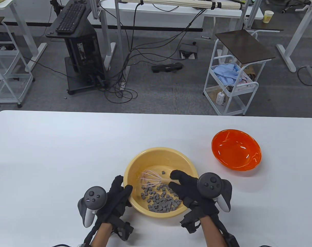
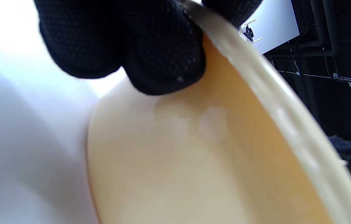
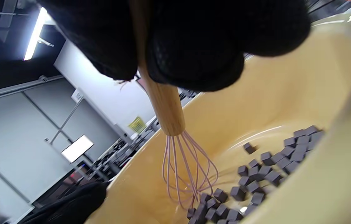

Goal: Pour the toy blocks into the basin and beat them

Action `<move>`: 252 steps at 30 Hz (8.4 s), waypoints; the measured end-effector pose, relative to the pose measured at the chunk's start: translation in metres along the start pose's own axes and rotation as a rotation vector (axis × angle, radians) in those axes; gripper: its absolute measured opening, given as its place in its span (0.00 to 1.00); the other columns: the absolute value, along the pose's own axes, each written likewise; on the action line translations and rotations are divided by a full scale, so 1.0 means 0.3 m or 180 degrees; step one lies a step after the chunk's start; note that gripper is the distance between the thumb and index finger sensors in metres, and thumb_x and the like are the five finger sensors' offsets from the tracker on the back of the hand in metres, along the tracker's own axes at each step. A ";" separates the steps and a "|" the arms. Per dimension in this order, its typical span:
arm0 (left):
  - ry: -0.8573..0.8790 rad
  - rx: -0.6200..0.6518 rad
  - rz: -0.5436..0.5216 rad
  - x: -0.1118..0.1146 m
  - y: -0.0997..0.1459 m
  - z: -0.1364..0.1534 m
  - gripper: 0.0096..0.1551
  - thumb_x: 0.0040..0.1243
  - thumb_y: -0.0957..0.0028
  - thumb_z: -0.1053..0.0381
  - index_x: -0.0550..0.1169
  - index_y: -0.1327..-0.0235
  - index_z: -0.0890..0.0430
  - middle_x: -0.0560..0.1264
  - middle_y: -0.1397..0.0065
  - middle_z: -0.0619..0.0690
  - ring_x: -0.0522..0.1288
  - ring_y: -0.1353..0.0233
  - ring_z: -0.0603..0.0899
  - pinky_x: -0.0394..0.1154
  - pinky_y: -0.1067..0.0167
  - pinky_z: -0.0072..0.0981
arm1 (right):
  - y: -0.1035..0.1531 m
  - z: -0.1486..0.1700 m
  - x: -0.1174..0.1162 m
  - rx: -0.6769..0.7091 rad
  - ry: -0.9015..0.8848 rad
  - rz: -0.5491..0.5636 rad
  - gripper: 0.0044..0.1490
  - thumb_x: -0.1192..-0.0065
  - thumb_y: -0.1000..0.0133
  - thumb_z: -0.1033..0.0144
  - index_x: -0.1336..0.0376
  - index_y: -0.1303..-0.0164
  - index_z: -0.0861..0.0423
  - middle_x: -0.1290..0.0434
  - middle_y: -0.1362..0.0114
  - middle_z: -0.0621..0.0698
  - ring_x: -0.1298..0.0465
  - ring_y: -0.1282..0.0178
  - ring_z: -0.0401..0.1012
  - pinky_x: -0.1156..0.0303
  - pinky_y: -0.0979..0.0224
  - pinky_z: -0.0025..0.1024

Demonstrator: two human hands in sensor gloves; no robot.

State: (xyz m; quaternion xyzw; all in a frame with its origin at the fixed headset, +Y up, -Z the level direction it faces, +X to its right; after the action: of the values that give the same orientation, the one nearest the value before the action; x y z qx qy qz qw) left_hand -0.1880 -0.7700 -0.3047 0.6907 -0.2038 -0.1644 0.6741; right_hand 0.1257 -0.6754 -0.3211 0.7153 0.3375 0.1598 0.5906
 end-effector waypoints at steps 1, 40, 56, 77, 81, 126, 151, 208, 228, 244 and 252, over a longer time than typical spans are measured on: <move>0.0001 -0.0006 -0.0014 0.000 0.000 0.000 0.42 0.52 0.28 0.50 0.55 0.20 0.79 0.81 0.50 0.57 0.86 0.58 0.44 0.85 0.50 0.46 | 0.003 -0.005 0.004 0.0003 -0.0072 -0.0076 0.29 0.27 0.34 0.59 0.34 0.29 0.62 0.23 0.51 0.63 0.20 0.65 0.46 0.23 0.55 0.41; 0.0017 -0.0026 -0.0042 -0.002 -0.006 0.000 0.40 0.53 0.28 0.51 0.57 0.21 0.79 0.82 0.52 0.57 0.86 0.61 0.45 0.84 0.51 0.48 | 0.059 -0.037 0.090 -0.0045 0.1040 0.1071 0.26 0.28 0.34 0.59 0.32 0.31 0.59 0.24 0.54 0.59 0.22 0.67 0.45 0.23 0.54 0.42; 0.0029 -0.0033 -0.0043 -0.001 -0.006 0.002 0.40 0.53 0.28 0.50 0.57 0.21 0.78 0.82 0.51 0.56 0.86 0.60 0.45 0.84 0.50 0.48 | -0.007 0.038 -0.031 -0.0004 -0.0369 -0.0046 0.33 0.31 0.33 0.63 0.39 0.24 0.65 0.25 0.46 0.67 0.21 0.61 0.50 0.23 0.52 0.43; 0.0042 -0.0048 -0.0063 -0.003 -0.004 0.005 0.40 0.53 0.28 0.50 0.58 0.21 0.78 0.82 0.51 0.56 0.87 0.59 0.45 0.84 0.50 0.48 | 0.044 -0.020 0.120 0.0070 -0.0144 0.0154 0.25 0.28 0.35 0.56 0.30 0.37 0.61 0.24 0.62 0.56 0.26 0.75 0.38 0.24 0.62 0.36; 0.0037 -0.0050 -0.0068 -0.003 -0.004 0.005 0.40 0.53 0.28 0.50 0.58 0.21 0.78 0.82 0.51 0.56 0.87 0.59 0.45 0.84 0.50 0.49 | 0.057 -0.036 0.141 0.0022 0.0074 0.0253 0.24 0.27 0.35 0.57 0.29 0.37 0.59 0.25 0.62 0.56 0.26 0.75 0.38 0.24 0.62 0.37; 0.0033 -0.0062 -0.0120 -0.005 -0.003 0.009 0.39 0.54 0.28 0.50 0.60 0.22 0.78 0.83 0.51 0.56 0.88 0.59 0.45 0.85 0.50 0.48 | 0.003 0.022 -0.011 -0.0058 -0.0658 -0.0376 0.27 0.32 0.31 0.62 0.35 0.26 0.61 0.25 0.47 0.69 0.22 0.62 0.51 0.25 0.51 0.45; 0.0045 -0.0072 -0.0101 -0.004 -0.002 0.012 0.39 0.53 0.28 0.49 0.59 0.21 0.78 0.82 0.51 0.55 0.87 0.59 0.45 0.84 0.50 0.49 | 0.079 -0.059 0.169 -0.0180 0.0657 0.0415 0.24 0.29 0.33 0.58 0.30 0.33 0.60 0.24 0.57 0.61 0.25 0.71 0.43 0.25 0.57 0.42; -0.0005 -0.0085 -0.0117 -0.004 -0.005 0.010 0.39 0.53 0.28 0.49 0.60 0.22 0.78 0.83 0.53 0.54 0.88 0.60 0.44 0.85 0.50 0.47 | 0.111 -0.118 0.188 -0.0309 0.1028 0.0507 0.23 0.29 0.33 0.59 0.28 0.35 0.61 0.24 0.59 0.59 0.25 0.72 0.43 0.25 0.58 0.42; 0.0071 -0.0068 -0.0032 -0.005 -0.010 0.009 0.39 0.53 0.28 0.49 0.60 0.21 0.78 0.82 0.52 0.55 0.87 0.60 0.45 0.84 0.49 0.49 | 0.035 -0.013 0.019 -0.0202 0.0245 0.0450 0.31 0.35 0.30 0.63 0.39 0.23 0.67 0.27 0.39 0.72 0.20 0.57 0.53 0.23 0.49 0.45; 0.0051 -0.0068 -0.0051 -0.004 -0.008 0.010 0.39 0.52 0.28 0.49 0.59 0.22 0.78 0.82 0.52 0.55 0.87 0.59 0.45 0.84 0.49 0.48 | 0.017 -0.030 -0.012 0.0026 -0.0794 -0.0187 0.34 0.26 0.35 0.65 0.37 0.28 0.71 0.24 0.48 0.69 0.19 0.65 0.46 0.22 0.56 0.40; -0.0001 -0.0072 -0.0105 -0.002 -0.005 0.009 0.39 0.52 0.27 0.49 0.59 0.22 0.78 0.82 0.52 0.54 0.88 0.59 0.44 0.85 0.49 0.48 | 0.037 -0.038 0.055 0.0041 -0.0272 0.0066 0.30 0.34 0.31 0.58 0.35 0.32 0.69 0.24 0.55 0.61 0.23 0.71 0.41 0.23 0.57 0.40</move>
State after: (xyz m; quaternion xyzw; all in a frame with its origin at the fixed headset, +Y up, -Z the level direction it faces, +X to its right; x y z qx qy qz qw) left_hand -0.1898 -0.7721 -0.3064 0.6862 -0.1906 -0.1779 0.6791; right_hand 0.1338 -0.6568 -0.3104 0.7288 0.3056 0.1330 0.5981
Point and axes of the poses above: the tracker on the back of each hand, its own z axis roughly to the little-finger side, its own y axis roughly from the fingertips to the wrist, x = y × z, the point moved 2 cm from there along -y, roughly from the wrist to the fingertips
